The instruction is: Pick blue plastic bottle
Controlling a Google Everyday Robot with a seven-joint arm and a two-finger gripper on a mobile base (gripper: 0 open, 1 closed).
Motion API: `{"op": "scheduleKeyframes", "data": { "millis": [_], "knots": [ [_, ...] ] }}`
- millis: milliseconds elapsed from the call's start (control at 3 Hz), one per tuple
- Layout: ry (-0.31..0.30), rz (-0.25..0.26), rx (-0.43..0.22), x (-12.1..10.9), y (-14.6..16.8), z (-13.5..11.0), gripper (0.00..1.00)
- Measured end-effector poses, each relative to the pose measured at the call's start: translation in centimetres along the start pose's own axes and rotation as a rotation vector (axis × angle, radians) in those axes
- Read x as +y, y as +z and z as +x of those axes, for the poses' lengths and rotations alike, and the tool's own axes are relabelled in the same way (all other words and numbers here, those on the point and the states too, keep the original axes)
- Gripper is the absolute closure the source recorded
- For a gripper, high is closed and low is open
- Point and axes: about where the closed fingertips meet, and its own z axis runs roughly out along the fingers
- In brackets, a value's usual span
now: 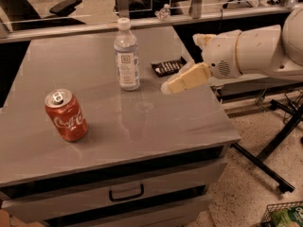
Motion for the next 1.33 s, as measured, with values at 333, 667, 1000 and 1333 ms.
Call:
{"op": "scheduleKeyframes", "data": {
  "millis": [333,667,1000,1333],
  "knots": [
    [0.021,-0.052,-0.132,-0.2,5.6,-2.3,0.0],
    [0.025,-0.1,-0.201,0.4,8.9,-3.7,0.0],
    [0.051,-0.138,-0.255,1.1,12.3,-4.9,0.0],
    [0.068,-0.174,-0.309,1.9,15.0,-5.9,0.15]
  ]
}}
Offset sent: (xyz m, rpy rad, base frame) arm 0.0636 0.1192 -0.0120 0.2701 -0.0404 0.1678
